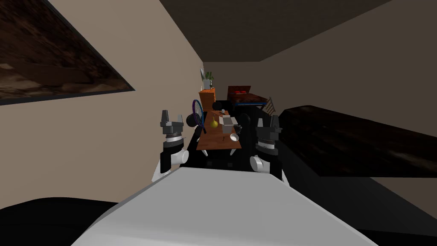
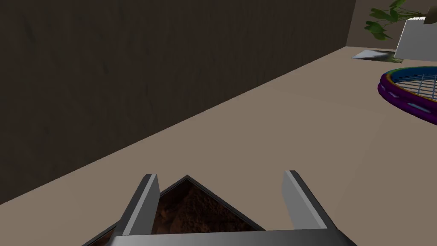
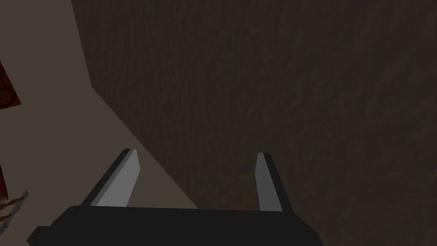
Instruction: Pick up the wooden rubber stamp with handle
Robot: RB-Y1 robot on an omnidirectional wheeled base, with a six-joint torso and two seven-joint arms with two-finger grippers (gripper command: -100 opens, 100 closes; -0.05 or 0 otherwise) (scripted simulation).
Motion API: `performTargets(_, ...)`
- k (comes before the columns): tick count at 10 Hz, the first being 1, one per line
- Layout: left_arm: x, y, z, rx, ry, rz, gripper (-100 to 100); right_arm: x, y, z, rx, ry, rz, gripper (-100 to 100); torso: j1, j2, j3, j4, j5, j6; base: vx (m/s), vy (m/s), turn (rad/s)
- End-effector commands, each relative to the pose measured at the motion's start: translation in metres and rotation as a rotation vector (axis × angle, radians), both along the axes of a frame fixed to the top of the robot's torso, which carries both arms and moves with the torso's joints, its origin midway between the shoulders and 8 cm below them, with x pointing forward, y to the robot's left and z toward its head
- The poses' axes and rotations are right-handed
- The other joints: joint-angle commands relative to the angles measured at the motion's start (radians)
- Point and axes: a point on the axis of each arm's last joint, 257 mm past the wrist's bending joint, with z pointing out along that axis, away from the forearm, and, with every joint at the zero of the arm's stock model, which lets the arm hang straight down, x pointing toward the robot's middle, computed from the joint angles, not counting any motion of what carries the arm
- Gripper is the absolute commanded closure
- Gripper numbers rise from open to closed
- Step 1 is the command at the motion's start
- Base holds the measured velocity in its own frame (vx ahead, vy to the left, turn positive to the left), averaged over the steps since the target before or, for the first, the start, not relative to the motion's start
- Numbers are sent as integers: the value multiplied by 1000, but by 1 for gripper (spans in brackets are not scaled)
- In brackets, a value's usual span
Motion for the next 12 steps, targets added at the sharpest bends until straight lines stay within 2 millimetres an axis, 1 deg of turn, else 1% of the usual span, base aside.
performTargets(1,0,0,0,0,0,0,0,16,5,-17,-47,58,6,-100,0,0,0,0,0,0,-20,16,254)
performTargets(3,0,0,0,0,0,0,0,33,9,-37,-93,119,6,-100,1,1,1,0,0,0,-37,20,159)
performTargets(4,0,0,0,0,0,0,0,33,9,-37,-93,119,6,-100,1,2,1,0,0,0,-22,15,20)
performTargets(6,0,0,0,0,0,0,0,51,13,-59,-153,186,2,-100,1,1,1,0,0,0,-17,13,167)
performTargets(7,0,0,0,0,0,0,0,52,13,-64,-153,197,2,-100,1,1,1,0,0,0,-15,6,65)
performTargets(9,0,0,0,0,0,0,0,72,15,-93,-225,276,-8,-100,1,1,0,0,0,0,-18,15,178)
performTargets(10,0,0,0,0,0,0,0,74,14,-98,-224,287,-8,-100,1,1,0,0,0,0,-14,12,90)
performTargets(12,0,0,0,0,0,0,0,94,14,-128,-306,368,-25,-100,1,0,0,0,0,0,-10,16,218)
